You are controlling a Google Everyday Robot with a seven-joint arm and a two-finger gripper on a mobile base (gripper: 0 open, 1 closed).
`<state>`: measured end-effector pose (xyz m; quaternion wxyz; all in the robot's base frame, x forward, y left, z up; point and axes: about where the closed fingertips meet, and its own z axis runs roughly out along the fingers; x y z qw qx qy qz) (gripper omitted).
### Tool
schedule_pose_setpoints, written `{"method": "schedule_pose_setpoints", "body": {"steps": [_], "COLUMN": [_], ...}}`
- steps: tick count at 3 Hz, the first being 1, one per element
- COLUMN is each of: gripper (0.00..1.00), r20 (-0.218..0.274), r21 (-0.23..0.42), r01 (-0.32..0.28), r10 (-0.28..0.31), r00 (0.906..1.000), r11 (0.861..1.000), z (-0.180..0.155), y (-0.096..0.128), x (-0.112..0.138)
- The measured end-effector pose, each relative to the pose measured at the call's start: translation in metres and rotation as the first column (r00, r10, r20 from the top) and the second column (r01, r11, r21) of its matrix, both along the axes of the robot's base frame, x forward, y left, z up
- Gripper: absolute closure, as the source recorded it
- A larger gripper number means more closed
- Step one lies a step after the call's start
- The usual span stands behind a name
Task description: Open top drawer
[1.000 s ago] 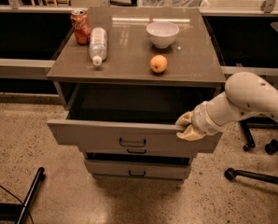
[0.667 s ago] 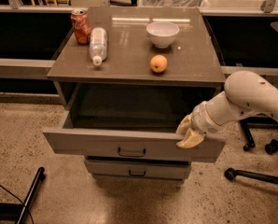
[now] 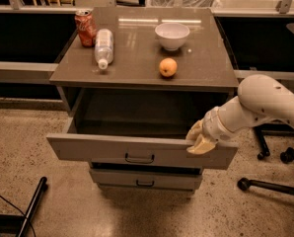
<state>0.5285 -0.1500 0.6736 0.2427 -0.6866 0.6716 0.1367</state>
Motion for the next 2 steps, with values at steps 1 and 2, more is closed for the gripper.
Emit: {"method": "schedule_pose_setpoints", "body": {"steps": [1, 2], "gripper": [0.45, 0.14], "r20": [0.000, 0.000], "r21": [0.000, 0.000], "r01": [0.000, 0.000], "r10": [0.000, 0.000], "r00": [1.0000, 1.0000], "r11": [1.000, 1.000], "z": [0.0000, -0.0001], "y": [0.0000, 0.0001], "x": [0.0000, 0.0000]}}
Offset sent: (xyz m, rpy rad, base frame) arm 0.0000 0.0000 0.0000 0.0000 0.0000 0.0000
